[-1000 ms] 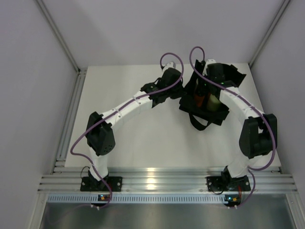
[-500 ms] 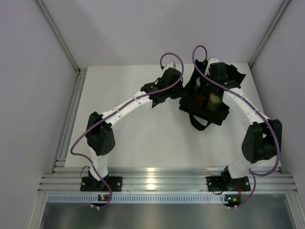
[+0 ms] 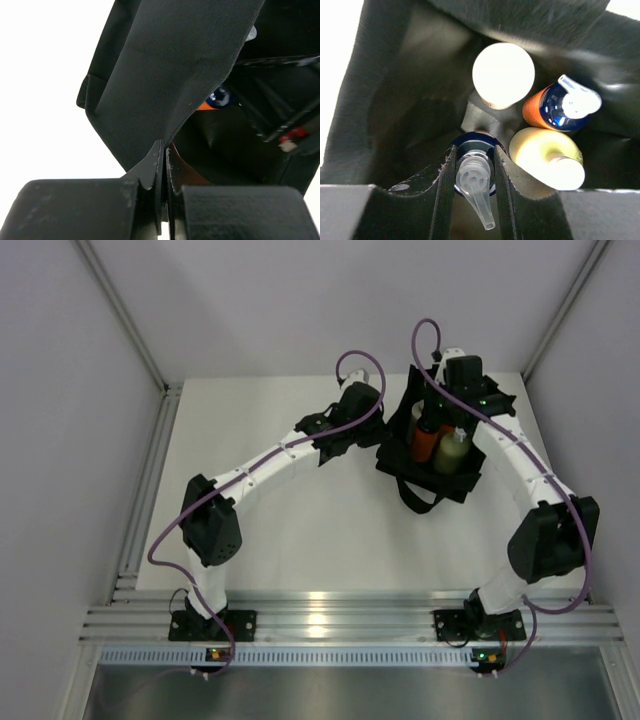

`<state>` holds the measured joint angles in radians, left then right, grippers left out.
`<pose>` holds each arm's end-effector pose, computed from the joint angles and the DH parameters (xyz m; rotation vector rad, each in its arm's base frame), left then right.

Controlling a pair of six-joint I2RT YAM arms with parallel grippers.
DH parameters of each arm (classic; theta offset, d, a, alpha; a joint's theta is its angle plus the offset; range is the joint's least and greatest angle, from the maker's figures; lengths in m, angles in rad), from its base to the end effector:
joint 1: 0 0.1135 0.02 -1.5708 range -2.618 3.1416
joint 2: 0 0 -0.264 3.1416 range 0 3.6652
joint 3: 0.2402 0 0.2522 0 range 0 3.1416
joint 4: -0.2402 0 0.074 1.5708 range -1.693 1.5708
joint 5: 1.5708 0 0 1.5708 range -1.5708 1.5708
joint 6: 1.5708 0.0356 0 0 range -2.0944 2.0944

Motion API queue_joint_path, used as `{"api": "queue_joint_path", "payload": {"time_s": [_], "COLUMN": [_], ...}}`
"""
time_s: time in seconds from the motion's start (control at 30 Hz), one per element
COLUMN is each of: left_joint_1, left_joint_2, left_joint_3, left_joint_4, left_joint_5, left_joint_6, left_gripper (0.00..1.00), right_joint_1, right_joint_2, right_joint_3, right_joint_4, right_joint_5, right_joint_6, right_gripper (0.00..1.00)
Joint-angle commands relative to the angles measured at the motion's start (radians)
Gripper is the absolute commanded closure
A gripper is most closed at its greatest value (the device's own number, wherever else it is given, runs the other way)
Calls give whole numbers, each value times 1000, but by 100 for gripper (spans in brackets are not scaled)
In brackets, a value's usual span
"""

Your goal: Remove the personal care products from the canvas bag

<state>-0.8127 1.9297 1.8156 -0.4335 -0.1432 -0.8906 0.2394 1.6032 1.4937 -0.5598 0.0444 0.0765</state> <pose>0.3173 -0.3278 0.3355 -0.1768 2.2277 -0.8377 0.3545 0.0849 0.3423 -0.1584 2.2365 0.1215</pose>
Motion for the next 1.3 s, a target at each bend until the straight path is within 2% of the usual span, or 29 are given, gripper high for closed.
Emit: {"api": "queue_joint_path", "payload": {"time_s": [0.0, 0.4, 0.83, 1.27], "left_joint_1": [-3, -3, -3, -3], "left_joint_2": [-9, -8, 0, 5], "left_joint_3": [31, 33, 39, 59], "left_joint_4": [6, 6, 4, 4], "left_joint_5": [4, -6, -27, -47], "left_joint_6": [7, 12, 28, 53], "left_gripper": [100, 100, 100, 100], "right_joint_1": [1, 8, 23, 103], "right_joint_2": [-86, -149, -215, -313], "right_joint_3": [115, 203, 388, 462], "right_joint_4": [-2, -98, -245, -322], "right_joint_5": [5, 9, 5, -93], "right_joint_6": [13, 11, -7, -50], "right_gripper": [100, 100, 100, 100]}}
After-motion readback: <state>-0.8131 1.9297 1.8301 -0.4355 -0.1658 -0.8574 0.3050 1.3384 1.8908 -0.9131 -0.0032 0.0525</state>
